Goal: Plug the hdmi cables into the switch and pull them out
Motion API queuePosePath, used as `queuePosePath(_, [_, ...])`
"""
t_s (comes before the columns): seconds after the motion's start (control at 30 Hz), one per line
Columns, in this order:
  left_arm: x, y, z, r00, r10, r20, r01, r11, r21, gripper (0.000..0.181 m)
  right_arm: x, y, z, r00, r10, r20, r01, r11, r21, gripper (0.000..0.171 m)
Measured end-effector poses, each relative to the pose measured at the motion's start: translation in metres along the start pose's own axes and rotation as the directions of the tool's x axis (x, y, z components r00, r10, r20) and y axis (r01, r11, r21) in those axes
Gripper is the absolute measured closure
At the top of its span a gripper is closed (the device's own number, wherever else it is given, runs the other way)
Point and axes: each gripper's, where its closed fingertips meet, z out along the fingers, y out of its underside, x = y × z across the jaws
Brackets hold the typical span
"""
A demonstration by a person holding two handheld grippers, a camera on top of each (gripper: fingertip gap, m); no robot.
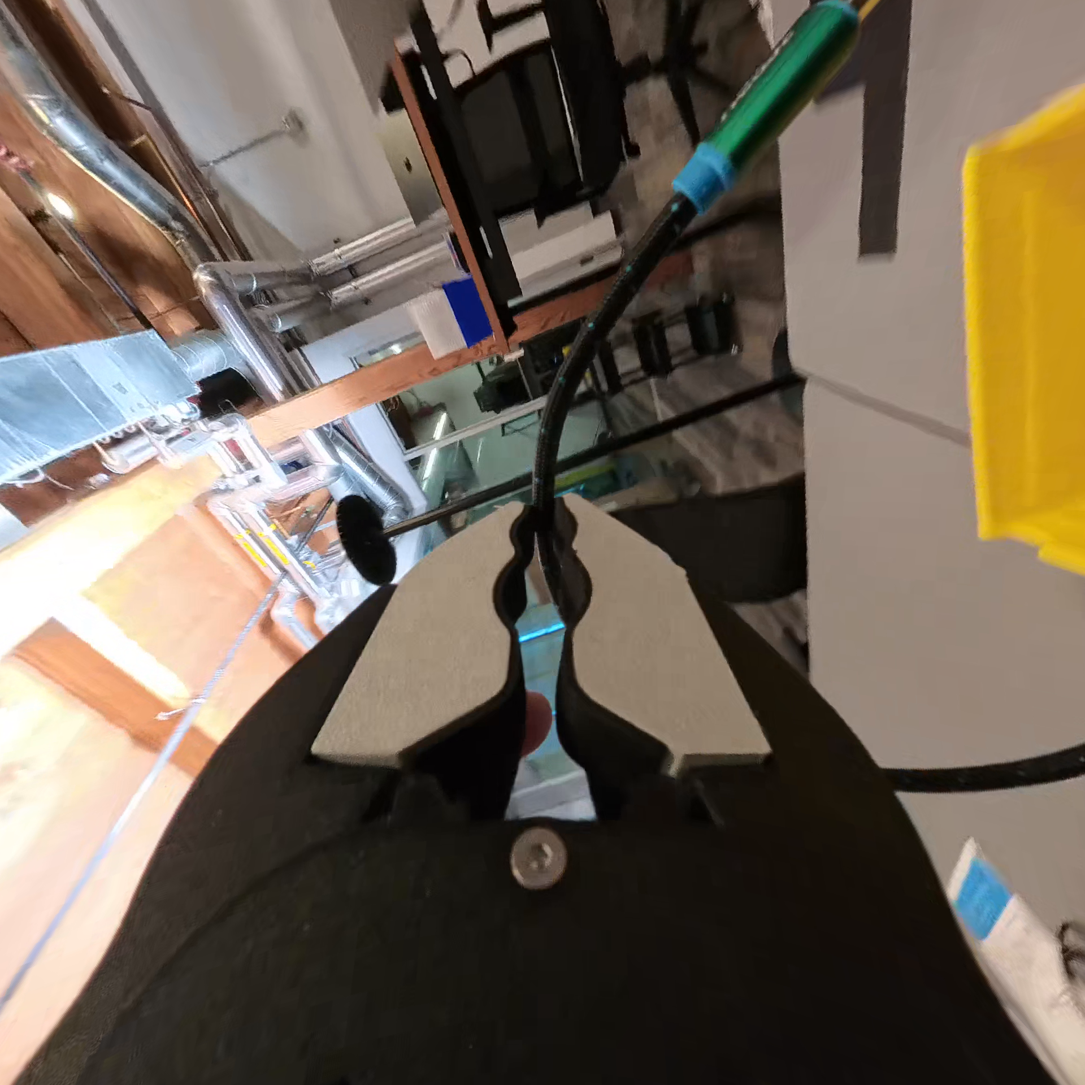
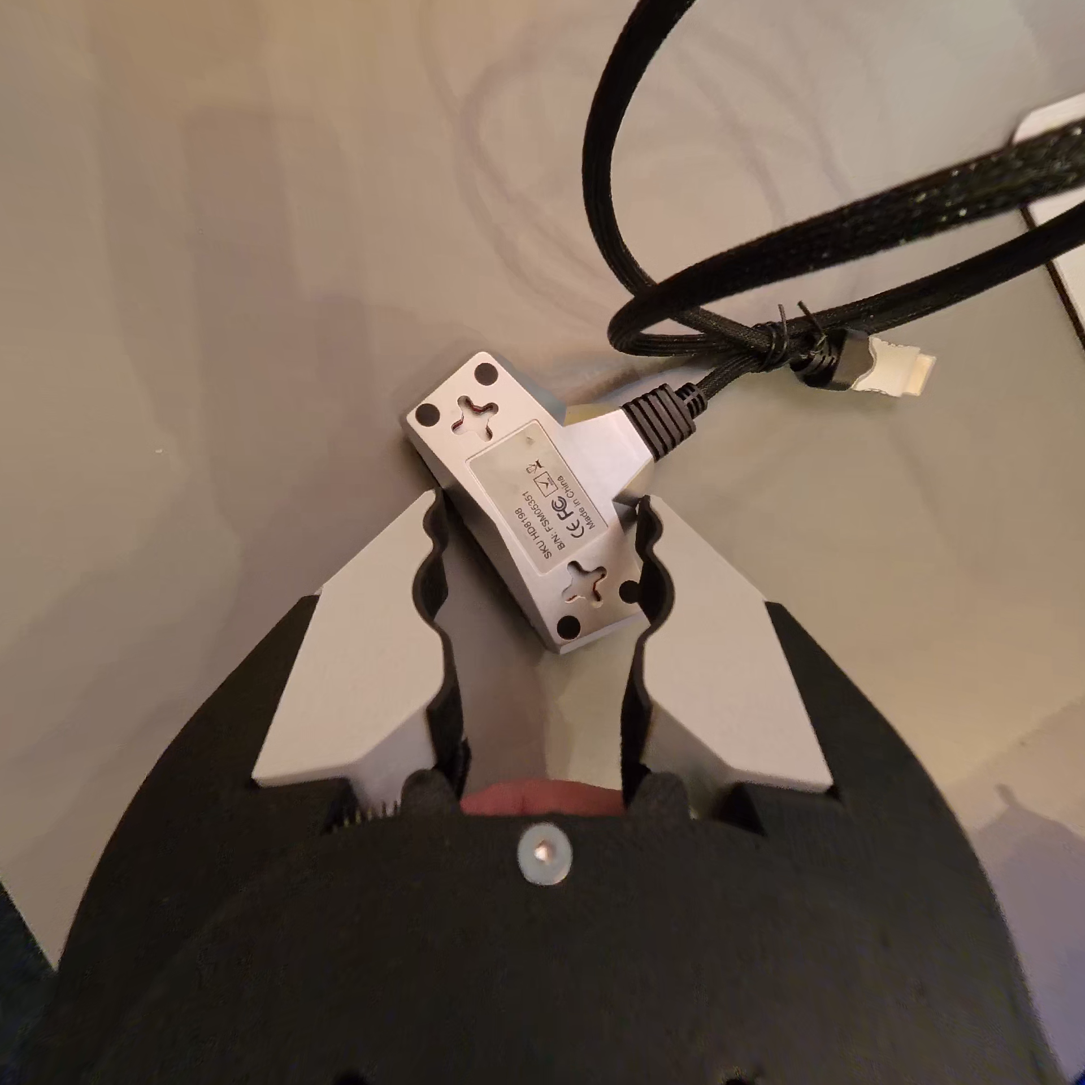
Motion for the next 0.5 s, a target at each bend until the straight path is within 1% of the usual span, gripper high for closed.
queuePosePath(0.07, [-0.001,-0.036,-0.008,0.995,-0.089,-0.037,0.091,0.994,0.057,0.175,0.002,0.002,-0.001,1.0,0.015,0.0,-0.015,1.0,0.0,0.108])
queuePosePath(0.17, [0.005,-0.099,-0.017,0.981,-0.163,-0.107,0.179,0.969,0.169,0.175,0.005,0.005,-0.002,1.0,0.031,0.005,-0.031,1.0,0.0,0.108])
queuePosePath(0.23, [0.015,-0.136,-0.02,0.974,-0.157,-0.163,0.191,0.957,0.218,0.176,0.008,0.008,-0.004,0.999,0.051,0.005,-0.051,0.999,-0.003,0.108])
queuePosePath(0.33, [0.038,-0.182,-0.016,0.953,-0.147,-0.267,0.217,0.942,0.257,0.175,0.017,0.013,-0.006,0.996,0.084,-0.005,-0.084,0.996,-0.005,0.108])
queuePosePath(0.5, [0.093,-0.24,0.002,0.885,-0.105,-0.454,0.242,0.936,0.255,0.176,0.028,0.018,-0.011,0.988,0.153,0.008,-0.153,0.988,0.024,0.108])
